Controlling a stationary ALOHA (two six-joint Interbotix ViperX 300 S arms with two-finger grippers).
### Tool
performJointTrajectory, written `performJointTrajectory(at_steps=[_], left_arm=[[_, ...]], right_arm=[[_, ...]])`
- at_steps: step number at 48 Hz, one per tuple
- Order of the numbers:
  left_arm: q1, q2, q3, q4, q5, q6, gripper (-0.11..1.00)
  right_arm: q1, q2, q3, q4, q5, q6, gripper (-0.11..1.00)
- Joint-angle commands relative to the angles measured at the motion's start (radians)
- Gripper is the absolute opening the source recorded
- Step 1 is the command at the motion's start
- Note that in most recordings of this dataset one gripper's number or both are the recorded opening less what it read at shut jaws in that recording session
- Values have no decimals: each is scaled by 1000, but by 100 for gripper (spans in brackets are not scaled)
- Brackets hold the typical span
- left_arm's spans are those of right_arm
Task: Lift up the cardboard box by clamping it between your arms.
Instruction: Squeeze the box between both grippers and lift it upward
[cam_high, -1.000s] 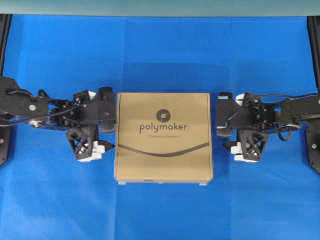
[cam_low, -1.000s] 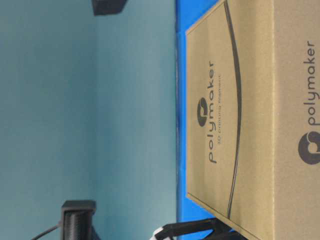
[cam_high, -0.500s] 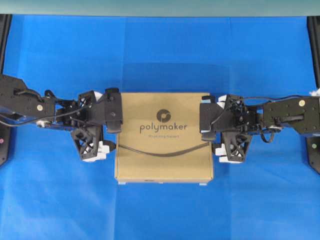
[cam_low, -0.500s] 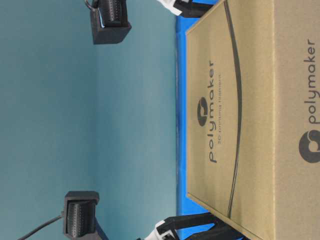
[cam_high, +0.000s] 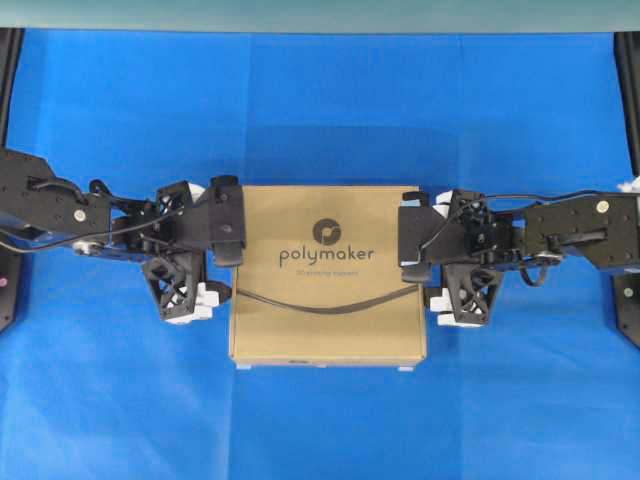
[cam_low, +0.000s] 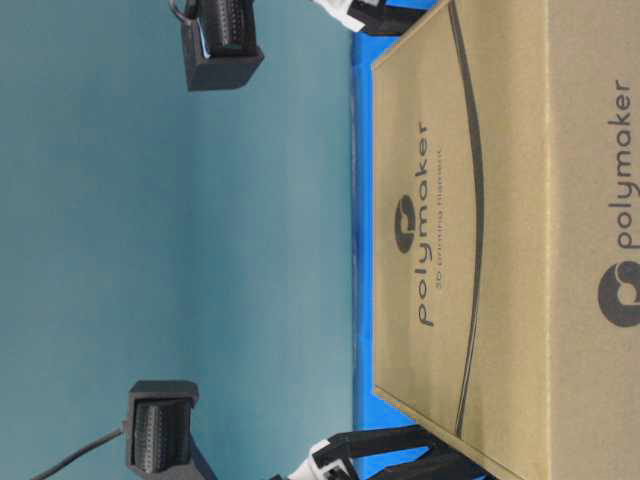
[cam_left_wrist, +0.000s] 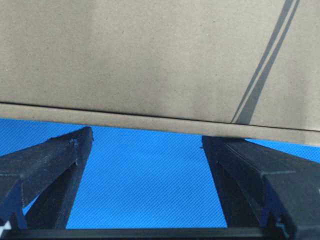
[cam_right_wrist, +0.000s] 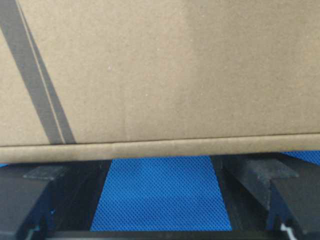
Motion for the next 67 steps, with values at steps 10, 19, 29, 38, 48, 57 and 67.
performJointTrajectory(at_steps=[10, 19, 29, 38, 48, 57, 67], left_arm=[[-2, -81, -80, 3, 78, 37, 85], [-2, -167, -155, 3, 218, 58, 85], [-3, -219, -232, 3, 348, 58, 85], [-3, -253, -331, 3, 454, 58, 85], [0, -276, -463, 3, 601, 60, 85], [0, -275, -588, 3, 724, 60, 85], [2, -261, -724, 3, 827, 60, 85]], right_arm=[[23, -103, -107, 11, 118, 14, 100], [31, -193, -167, 11, 281, 14, 100], [37, -275, -261, 12, 449, 14, 100], [37, -319, -350, 14, 597, 15, 100], [37, -342, -492, 17, 759, 15, 100], [35, -337, -643, 20, 902, 15, 100], [35, -318, -758, 20, 996, 15, 100]])
